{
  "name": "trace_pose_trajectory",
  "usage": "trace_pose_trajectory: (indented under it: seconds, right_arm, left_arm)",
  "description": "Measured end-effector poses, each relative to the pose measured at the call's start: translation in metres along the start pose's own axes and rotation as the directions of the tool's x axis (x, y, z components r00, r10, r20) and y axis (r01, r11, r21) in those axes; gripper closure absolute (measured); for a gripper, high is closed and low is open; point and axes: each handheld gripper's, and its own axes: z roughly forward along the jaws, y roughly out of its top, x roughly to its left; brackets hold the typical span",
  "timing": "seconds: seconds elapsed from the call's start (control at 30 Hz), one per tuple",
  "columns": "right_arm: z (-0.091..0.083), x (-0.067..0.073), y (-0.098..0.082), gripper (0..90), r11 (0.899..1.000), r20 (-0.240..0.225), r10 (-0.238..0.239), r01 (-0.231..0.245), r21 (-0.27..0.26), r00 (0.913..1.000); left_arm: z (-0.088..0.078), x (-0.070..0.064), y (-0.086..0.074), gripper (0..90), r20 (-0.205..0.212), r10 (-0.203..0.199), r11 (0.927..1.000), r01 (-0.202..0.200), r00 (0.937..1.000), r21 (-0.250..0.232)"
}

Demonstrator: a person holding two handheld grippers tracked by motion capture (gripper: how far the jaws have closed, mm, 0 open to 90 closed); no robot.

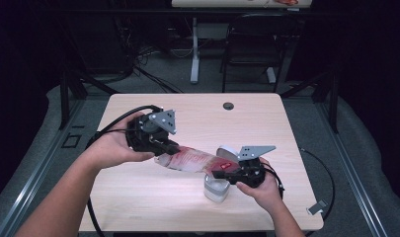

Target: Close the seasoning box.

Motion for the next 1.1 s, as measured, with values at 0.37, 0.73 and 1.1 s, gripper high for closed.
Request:
trace_pose_trajectory:
  seconds: [0.37,0.73,1.1]
  right_arm:
    - [-0.0017,-0.0002,0.0001,82.9,1.0,0.0,0.001,-0.001,0.0,1.0]
    - [-0.0047,-0.0016,-0.001,82.9,1.0,-0.011,0.007,-0.007,0.006,0.9999]
    - [-0.0048,-0.001,-0.0005,83.1,1.0,-0.012,0.005,-0.005,0.014,0.9999]
  left_arm:
    - [0.0006,-0.0001,0.0013,84.5,0.0,0.003,1.0,-0.003,1.0,-0.004]
    - [0.0021,0.0001,0.0055,84.5,0.001,0.008,1.0,-0.008,1.0,-0.002]
    - [0.0015,0.0005,0.0054,84.5,-0.002,0.007,1.0,-0.007,1.0,0.0]
